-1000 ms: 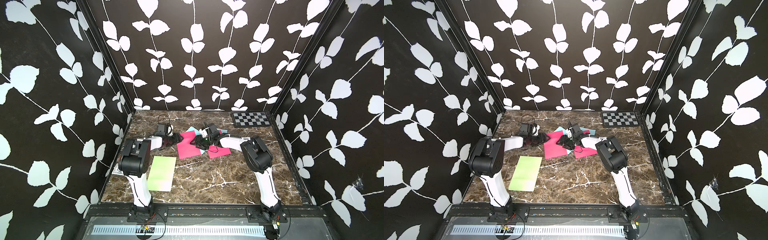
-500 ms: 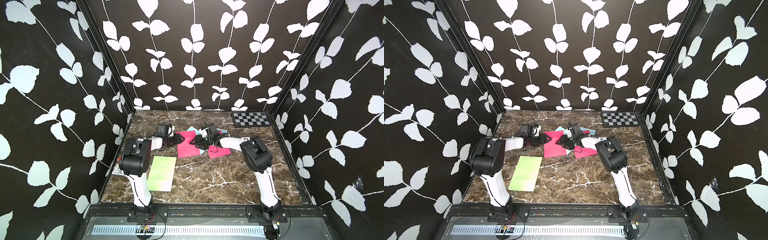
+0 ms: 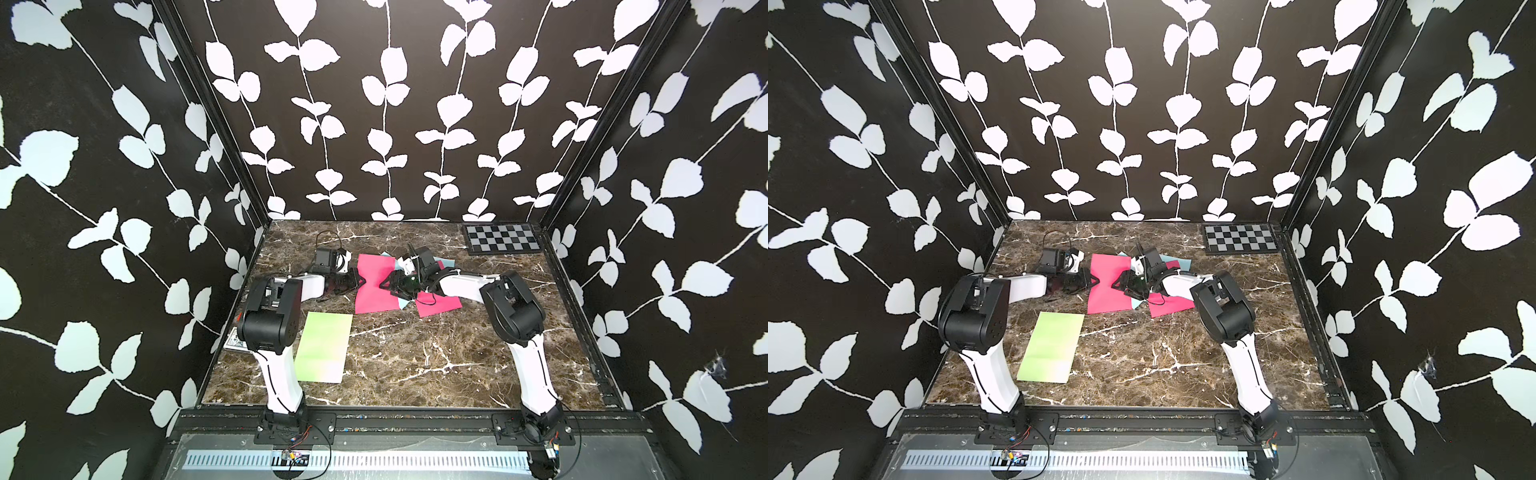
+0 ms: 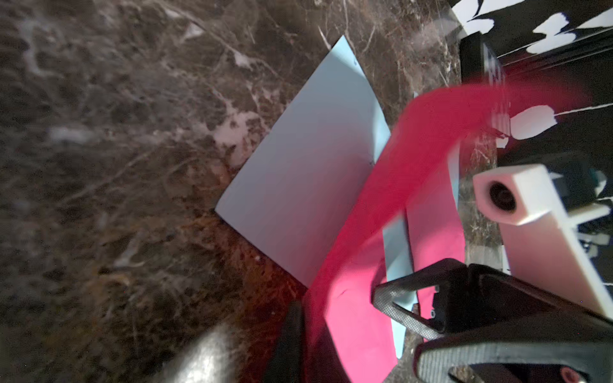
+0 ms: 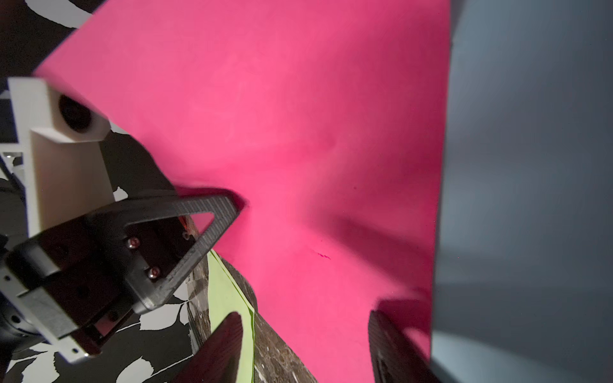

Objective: Sort the scattered colored papers by color
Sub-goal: Pick up the colored paper from the center of the board.

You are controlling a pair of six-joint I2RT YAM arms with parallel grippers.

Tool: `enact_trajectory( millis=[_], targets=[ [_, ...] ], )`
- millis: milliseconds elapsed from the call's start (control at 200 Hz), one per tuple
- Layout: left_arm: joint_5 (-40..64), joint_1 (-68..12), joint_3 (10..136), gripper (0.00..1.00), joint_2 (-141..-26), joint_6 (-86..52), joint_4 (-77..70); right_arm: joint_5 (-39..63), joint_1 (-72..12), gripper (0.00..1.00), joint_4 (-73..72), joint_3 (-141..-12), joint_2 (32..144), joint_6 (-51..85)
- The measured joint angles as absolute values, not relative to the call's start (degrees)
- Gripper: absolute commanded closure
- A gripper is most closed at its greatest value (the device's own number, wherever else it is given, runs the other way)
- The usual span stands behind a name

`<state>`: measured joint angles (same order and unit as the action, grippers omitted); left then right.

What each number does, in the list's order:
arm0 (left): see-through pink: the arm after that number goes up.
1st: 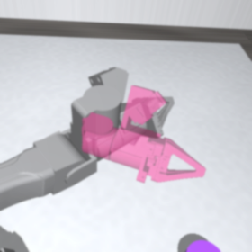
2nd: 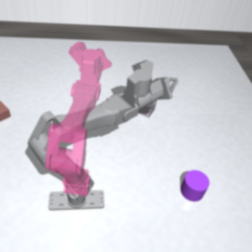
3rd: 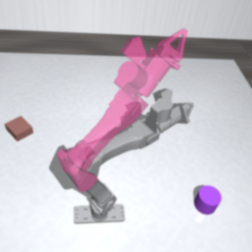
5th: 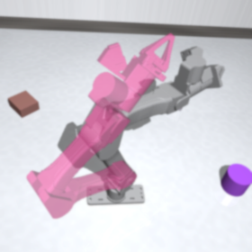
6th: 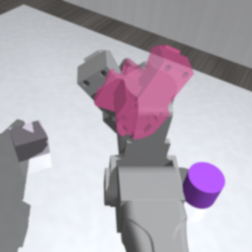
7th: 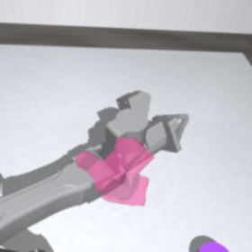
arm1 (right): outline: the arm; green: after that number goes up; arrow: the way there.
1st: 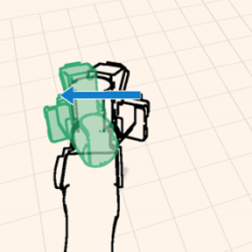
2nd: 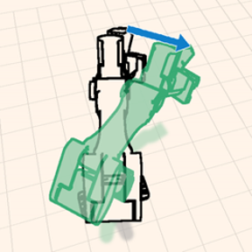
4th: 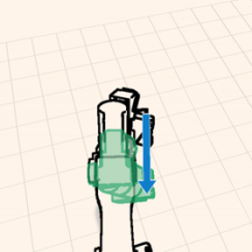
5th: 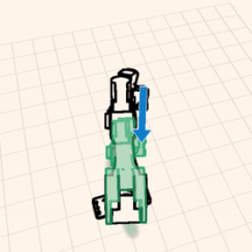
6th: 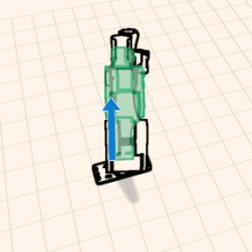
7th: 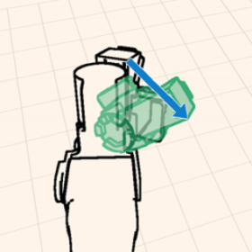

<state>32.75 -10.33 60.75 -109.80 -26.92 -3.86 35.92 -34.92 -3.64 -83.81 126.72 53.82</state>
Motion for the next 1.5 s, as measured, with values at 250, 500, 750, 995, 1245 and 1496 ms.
enact_trajectory(
  millis=[250, 500, 750, 995, 1245, 1496],
  targets=[
    [33.67, -10.33, 62.94, 1.0, -109.8, -24.84, -1.91, 36.27, -34.89, 0.37, -4.08, -83.53, 126.5, 53.06],
    [37.47, -10.28, 65.45, 1.0, -107.79, -19.73, 2.59, 35.83, -34.26, 0.33, 1.61, -79.2, 114.78, 48.51],
    [48.51, -10.11, 66.39, 1.0, -98.89, -14.98, 4.45, 35.94, -29.67, 0.28, 3.18, -73.71, 90.78, 41.45],
    [62.87, -10.09, 60.97, 1.0, -89.17, -19.92, -7.18, 40.16, -23.86, 0.3, -4.67, -59.79, 84.01, 41.21],
    [68.36, -11.29, 59.83, 1.0, -85.71, -25.89, -15.31, 45.32, -23.88, 0.33, -16.19, -55.46, 84.2, 43.0],
    [69.82, -12.21, 59.51, 1.0, -85.25, -28.71, -18.13, 48.9, -23.88, 0.42, -26.11, -55.48, 86.43, 44.97]
  ],
)
